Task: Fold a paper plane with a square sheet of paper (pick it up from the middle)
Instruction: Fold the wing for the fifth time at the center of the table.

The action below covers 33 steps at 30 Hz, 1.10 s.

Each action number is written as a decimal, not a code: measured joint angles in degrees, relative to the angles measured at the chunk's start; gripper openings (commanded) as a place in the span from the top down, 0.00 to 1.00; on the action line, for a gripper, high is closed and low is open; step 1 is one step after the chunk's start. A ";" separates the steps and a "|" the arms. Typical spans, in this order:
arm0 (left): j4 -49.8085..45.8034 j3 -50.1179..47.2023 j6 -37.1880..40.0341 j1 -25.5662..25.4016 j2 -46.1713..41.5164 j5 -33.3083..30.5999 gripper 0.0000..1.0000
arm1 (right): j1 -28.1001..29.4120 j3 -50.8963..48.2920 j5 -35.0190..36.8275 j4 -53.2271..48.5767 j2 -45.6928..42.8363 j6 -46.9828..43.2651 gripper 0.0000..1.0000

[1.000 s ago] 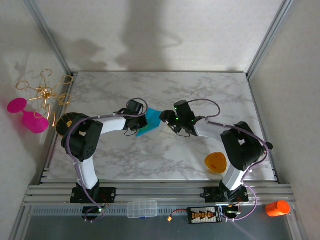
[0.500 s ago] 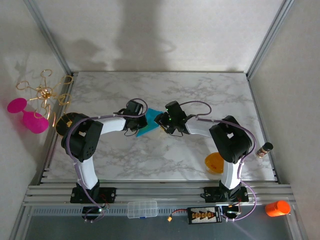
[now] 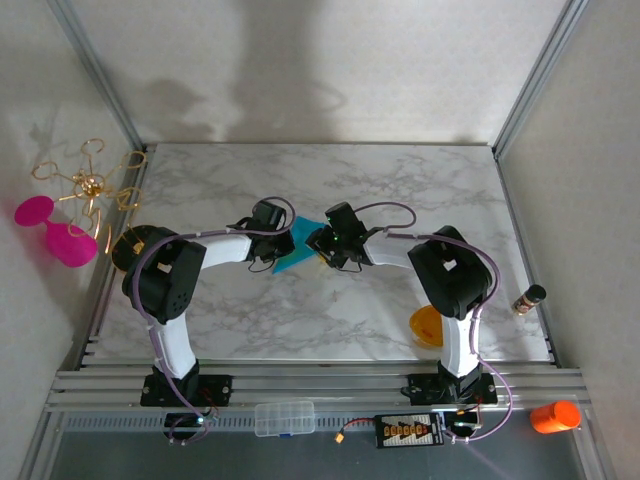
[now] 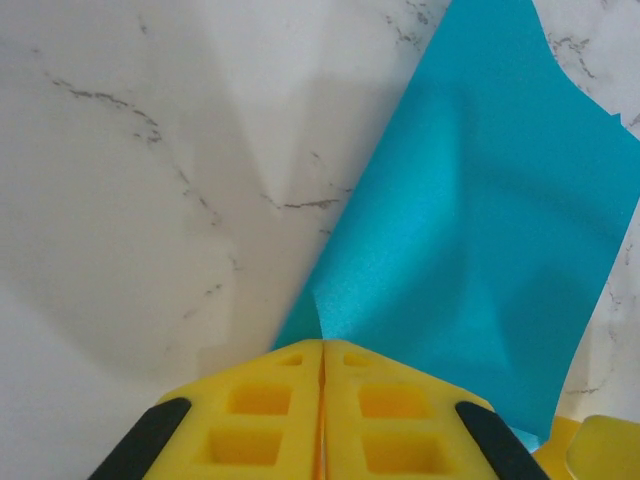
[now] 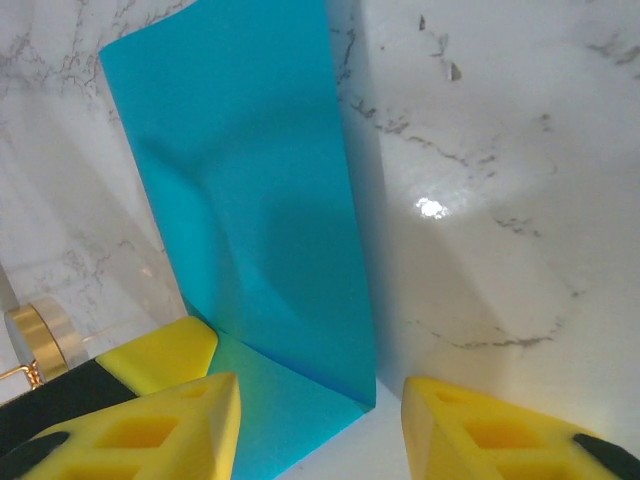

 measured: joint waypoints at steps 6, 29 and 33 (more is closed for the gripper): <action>0.02 -0.02 0.00 0.00 0.00 0.00 0.91 | 0.00 0.22 -0.52 0.31 0.35 -0.24 0.53; 1.40 -1.27 -0.04 0.00 -0.57 0.00 0.90 | 0.11 -3.74 -6.19 11.87 0.52 -0.28 0.69; 1.36 -1.29 -0.07 0.00 -0.66 -0.02 0.90 | 0.11 -4.90 -6.19 12.70 0.52 -0.31 0.74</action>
